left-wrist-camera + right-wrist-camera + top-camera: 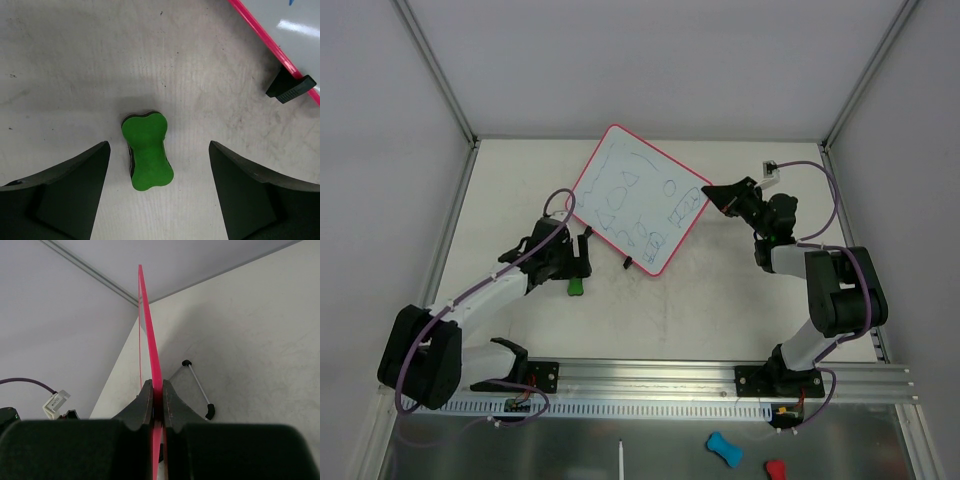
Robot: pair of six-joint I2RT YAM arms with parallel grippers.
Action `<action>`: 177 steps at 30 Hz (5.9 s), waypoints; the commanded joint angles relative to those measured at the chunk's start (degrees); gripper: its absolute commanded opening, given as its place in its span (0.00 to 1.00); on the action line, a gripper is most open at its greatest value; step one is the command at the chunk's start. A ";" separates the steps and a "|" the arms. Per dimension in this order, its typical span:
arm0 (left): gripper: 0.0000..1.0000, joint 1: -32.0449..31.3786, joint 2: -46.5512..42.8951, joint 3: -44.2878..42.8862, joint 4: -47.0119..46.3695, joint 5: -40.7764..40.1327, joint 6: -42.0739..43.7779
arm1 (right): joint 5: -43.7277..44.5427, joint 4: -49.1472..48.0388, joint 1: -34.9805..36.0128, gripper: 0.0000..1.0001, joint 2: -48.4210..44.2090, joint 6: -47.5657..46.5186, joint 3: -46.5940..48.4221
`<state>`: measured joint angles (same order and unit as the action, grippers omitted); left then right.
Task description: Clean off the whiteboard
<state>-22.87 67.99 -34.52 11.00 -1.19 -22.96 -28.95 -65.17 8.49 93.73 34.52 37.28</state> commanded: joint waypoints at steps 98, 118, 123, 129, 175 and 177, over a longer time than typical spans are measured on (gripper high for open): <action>0.00 -3.85 2.96 -6.44 2.11 -2.59 -1.91 | -1.11 -5.50 -0.05 0.00 2.77 0.46 1.66; 0.00 -3.85 3.47 -10.21 -8.81 -1.35 0.02 | 3.11 -8.05 0.91 0.00 1.28 -0.15 -0.36; 0.00 -3.85 4.96 -11.70 -9.68 -2.85 1.07 | 3.11 -7.87 0.91 0.00 0.49 -0.86 -0.80; 0.00 -3.14 7.16 -13.37 -10.83 -2.59 3.97 | 2.76 -8.05 1.00 0.00 0.40 -1.12 -0.80; 0.00 2.59 32.83 -15.40 -37.28 10.69 3.01 | -1.20 -9.63 1.18 0.00 2.77 -0.07 1.31; 0.00 0.91 31.78 -14.44 -38.07 8.67 3.71 | -1.28 -9.54 1.18 0.00 2.86 -0.07 1.31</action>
<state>-17.69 98.94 -50.59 -25.17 7.22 -20.10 -28.64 -71.07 8.80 96.20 35.92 36.64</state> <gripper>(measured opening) 0.315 0.053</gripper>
